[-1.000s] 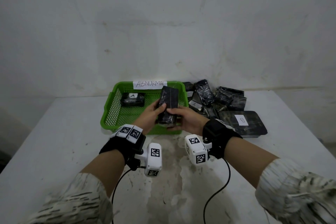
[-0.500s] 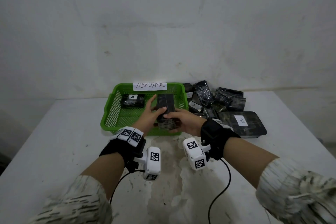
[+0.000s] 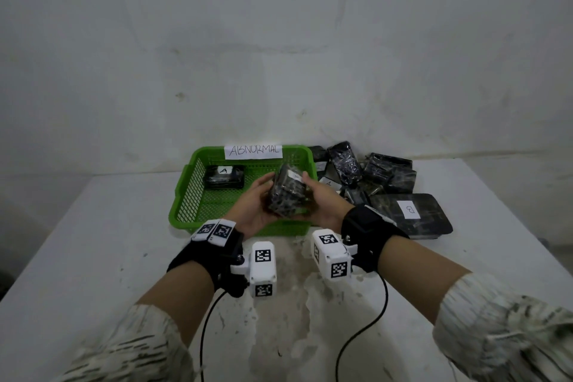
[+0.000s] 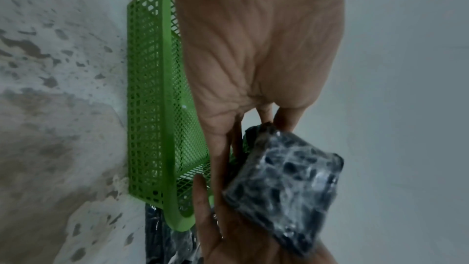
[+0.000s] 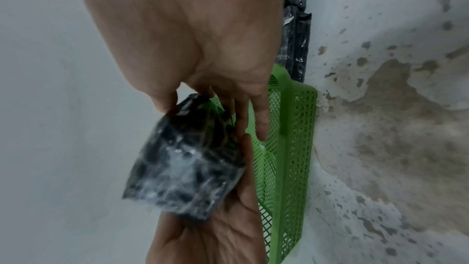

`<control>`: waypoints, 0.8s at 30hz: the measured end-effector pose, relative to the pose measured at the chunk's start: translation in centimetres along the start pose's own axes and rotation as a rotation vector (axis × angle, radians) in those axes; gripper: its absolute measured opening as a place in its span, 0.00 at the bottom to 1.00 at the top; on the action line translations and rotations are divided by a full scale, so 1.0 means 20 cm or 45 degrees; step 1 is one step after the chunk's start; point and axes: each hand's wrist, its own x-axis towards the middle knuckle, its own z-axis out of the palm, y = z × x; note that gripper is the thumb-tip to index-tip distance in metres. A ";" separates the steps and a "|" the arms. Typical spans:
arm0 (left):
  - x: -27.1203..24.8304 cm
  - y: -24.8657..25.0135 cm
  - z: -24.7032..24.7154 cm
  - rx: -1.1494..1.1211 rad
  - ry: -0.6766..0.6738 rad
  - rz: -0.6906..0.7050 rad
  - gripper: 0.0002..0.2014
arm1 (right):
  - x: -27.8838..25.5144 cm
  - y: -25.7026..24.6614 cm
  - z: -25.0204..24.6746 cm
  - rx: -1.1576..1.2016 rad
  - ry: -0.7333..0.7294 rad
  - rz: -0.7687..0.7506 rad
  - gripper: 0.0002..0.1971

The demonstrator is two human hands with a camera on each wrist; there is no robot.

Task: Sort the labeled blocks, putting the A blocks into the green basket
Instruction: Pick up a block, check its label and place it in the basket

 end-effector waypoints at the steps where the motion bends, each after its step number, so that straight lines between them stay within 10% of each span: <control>1: 0.00 0.00 0.01 0.045 -0.005 0.005 0.13 | -0.01 0.00 0.00 -0.015 0.012 -0.014 0.27; 7: 0.04 0.03 0.01 0.652 0.196 0.112 0.16 | -0.06 -0.04 0.01 -0.047 0.037 -0.229 0.21; 24: 0.02 0.01 0.01 0.472 0.097 0.123 0.17 | -0.12 -0.07 0.06 -0.318 0.041 -0.297 0.26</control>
